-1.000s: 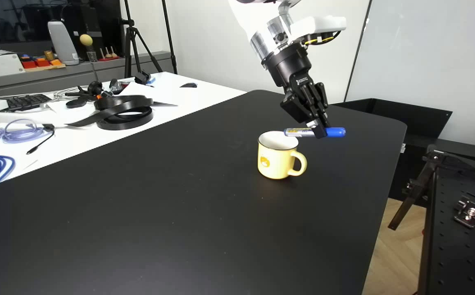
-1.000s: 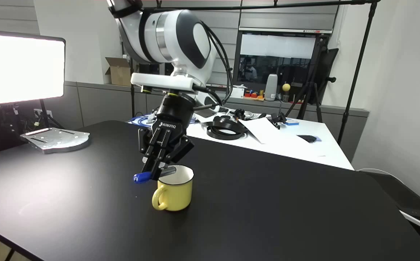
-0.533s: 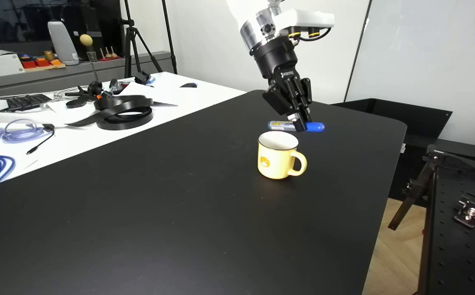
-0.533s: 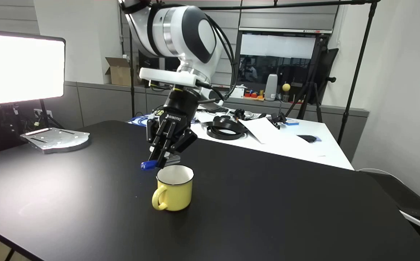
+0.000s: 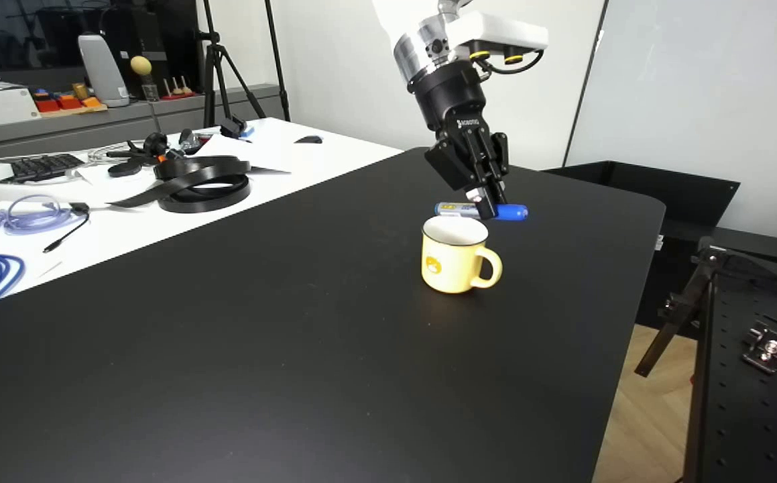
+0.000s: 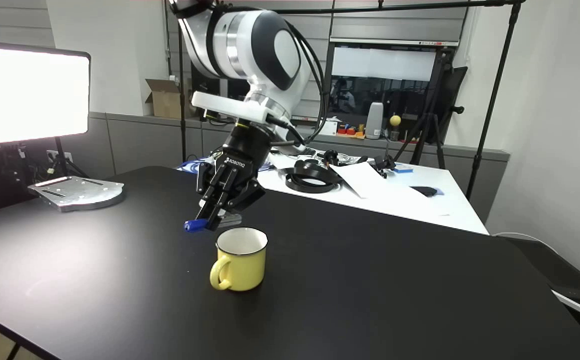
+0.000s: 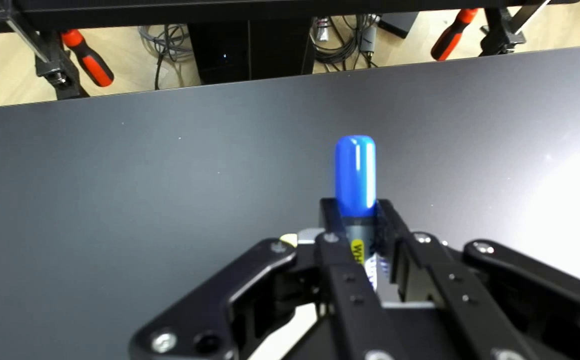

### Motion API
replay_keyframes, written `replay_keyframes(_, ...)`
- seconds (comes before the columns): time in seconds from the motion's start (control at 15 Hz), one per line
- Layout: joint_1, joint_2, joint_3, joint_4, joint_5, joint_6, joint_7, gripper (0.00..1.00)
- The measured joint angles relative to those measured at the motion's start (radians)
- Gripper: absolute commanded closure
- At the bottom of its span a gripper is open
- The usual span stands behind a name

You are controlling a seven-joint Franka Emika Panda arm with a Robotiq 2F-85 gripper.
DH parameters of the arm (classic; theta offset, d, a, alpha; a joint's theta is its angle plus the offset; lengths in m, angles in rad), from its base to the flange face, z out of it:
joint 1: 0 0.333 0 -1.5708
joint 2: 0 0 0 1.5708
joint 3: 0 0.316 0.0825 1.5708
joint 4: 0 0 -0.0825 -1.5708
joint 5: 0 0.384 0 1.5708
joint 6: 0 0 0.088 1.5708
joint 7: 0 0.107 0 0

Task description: Put the blue marker inside the yellow mug

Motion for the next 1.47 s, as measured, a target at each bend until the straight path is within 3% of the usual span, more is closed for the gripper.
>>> replay_keyframes(0.6,-0.081,0.078,-0.016,0.05,0.158,-0.048,0.0,0.95)
replay_keyframes(1.0,-0.111,0.124,-0.028,0.09,0.203,-0.078,0.003,0.95)
replay_keyframes(1.47,-0.128,0.238,-0.028,0.225,0.201,-0.188,0.001,0.95)
